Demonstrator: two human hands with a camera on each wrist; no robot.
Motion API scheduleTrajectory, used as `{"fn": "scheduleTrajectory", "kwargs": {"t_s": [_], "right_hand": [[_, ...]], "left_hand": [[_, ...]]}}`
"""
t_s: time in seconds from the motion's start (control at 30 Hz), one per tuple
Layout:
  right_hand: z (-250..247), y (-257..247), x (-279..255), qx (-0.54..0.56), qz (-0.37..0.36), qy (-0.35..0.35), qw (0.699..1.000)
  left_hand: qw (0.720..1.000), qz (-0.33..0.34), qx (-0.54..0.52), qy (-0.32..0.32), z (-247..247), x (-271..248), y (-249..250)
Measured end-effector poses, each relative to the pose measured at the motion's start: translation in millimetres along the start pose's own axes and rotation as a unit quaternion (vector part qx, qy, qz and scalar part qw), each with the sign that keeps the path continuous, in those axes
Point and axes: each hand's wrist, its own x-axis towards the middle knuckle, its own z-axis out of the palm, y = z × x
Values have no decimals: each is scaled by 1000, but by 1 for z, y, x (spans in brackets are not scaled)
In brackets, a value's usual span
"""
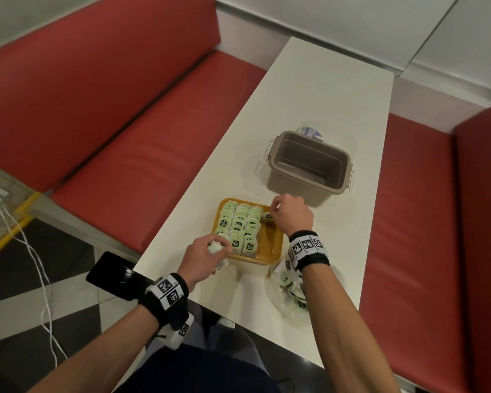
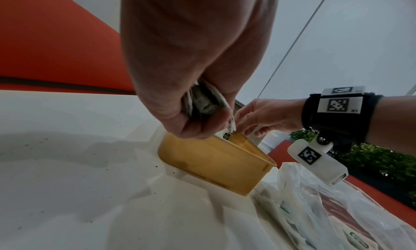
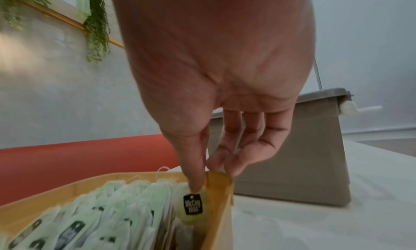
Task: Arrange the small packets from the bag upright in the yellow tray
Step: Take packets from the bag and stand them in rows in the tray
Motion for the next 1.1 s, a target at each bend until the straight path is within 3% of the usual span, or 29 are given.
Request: {"fn": "scheduleTrajectory", "kwargs": {"t_s": [0.4, 0.53, 0.63, 0.77, 0.87, 1.0, 1.1], "right_hand": [[12, -2, -6, 25, 26, 88, 995], [0, -4, -15, 71, 26, 122, 990], [-16, -14, -37, 177, -5, 96, 980], [-36, -38, -88, 305, -75, -19, 949], [-38, -47, -116, 380, -64, -93, 918], [-30, -45, -126, 456, -31, -80, 886], [-29, -38, -125, 540, 1, -98, 836]], "left_hand": [[1000, -14, -12, -7, -1, -2, 4], [994, -17, -108, -22, -3, -5, 13], [982, -20, -187, -18, -2, -10, 27], [966, 5, -256, -20, 3, -15, 46], [957, 21, -287, -23, 9, -18, 59], [951, 23, -308, -29, 14, -21, 68], [947, 7, -319, -36, 12, -22, 71]]}}
